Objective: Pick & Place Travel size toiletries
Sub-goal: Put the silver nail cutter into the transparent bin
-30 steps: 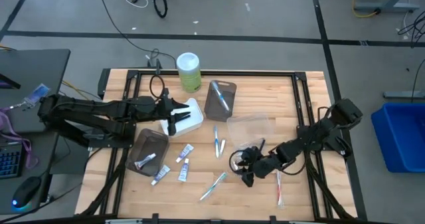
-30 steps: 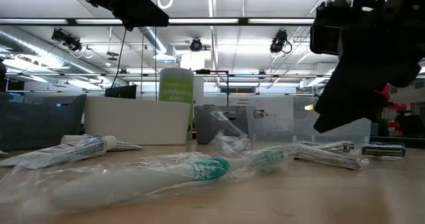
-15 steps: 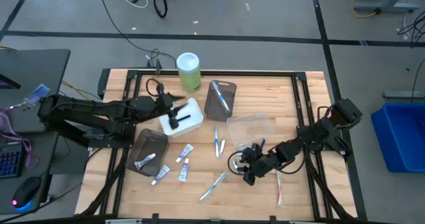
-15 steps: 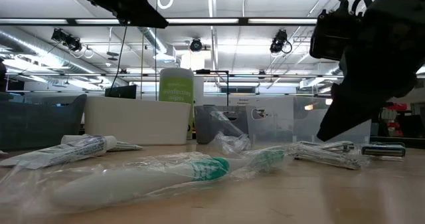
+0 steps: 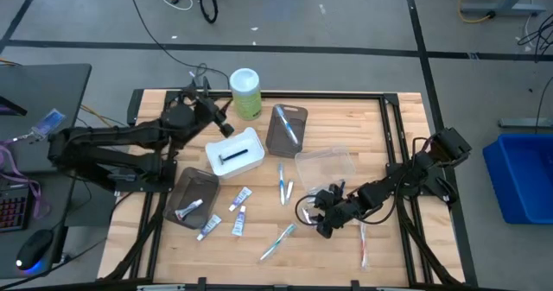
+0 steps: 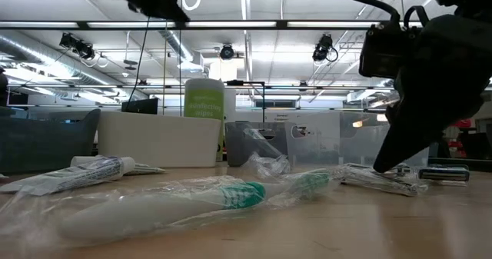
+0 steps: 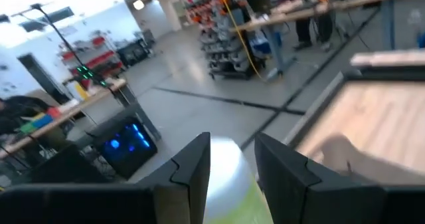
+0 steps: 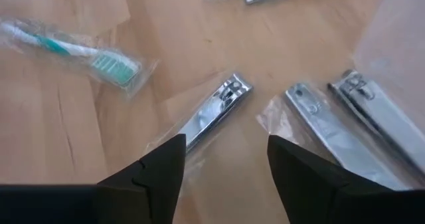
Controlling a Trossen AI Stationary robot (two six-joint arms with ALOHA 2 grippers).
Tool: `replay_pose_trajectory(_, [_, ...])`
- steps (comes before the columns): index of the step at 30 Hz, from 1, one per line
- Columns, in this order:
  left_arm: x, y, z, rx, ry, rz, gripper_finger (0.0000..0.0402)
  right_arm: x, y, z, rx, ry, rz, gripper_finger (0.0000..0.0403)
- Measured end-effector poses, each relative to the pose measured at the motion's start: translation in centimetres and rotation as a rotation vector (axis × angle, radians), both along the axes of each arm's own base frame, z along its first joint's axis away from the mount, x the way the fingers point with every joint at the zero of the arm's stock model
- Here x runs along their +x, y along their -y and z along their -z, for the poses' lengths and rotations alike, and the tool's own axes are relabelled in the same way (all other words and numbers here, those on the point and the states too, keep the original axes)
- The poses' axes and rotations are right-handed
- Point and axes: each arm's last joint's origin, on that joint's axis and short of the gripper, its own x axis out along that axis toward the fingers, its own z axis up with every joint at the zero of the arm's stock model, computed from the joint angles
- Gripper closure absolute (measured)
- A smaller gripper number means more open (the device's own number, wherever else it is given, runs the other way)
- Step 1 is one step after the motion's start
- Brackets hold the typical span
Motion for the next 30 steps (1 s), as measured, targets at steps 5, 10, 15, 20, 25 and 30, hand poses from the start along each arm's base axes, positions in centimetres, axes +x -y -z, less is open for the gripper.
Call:
replay_pose_trajectory(5, [-1.6, 0.1, -6.2, 0.107, 0.08, -0.083, 0.0274, 0.0, 0.0, -0.1, 0.029, 0.005, 0.021, 0.0174])
replay_pose_trajectory(10, [-3.3, 0.2, -10.5, 0.112, 0.173, -0.128, 0.0274, 0.0, 0.0, -0.1, 0.008, 0.009, 0.005, 0.0177])
replay_pose_trajectory(15, [-3.2, 0.3, -10.2, 0.099, 0.134, -0.118, 0.0274, 0.1, 0.2, -0.2, -0.032, 0.041, 0.067, 0.0194])
replay_pose_trajectory(20, [-1.6, 0.3, -6.6, -0.013, 0.009, 0.025, 0.0274, 0.2, 0.3, -0.1, -0.08, 0.053, 0.067, 0.0207])
replay_pose_trajectory(25, [-0.1, 0.6, -1.9, -0.196, 0.009, 0.206, 0.0274, 0.3, 0.4, 0.1, -0.074, 0.102, 0.192, 0.0211])
replay_pose_trajectory(30, [0.4, 0.5, 0.2, -0.289, 0.146, 0.213, 0.0274, 0.8, -1.6, -0.2, 0.062, 0.165, 0.056, 0.0212])
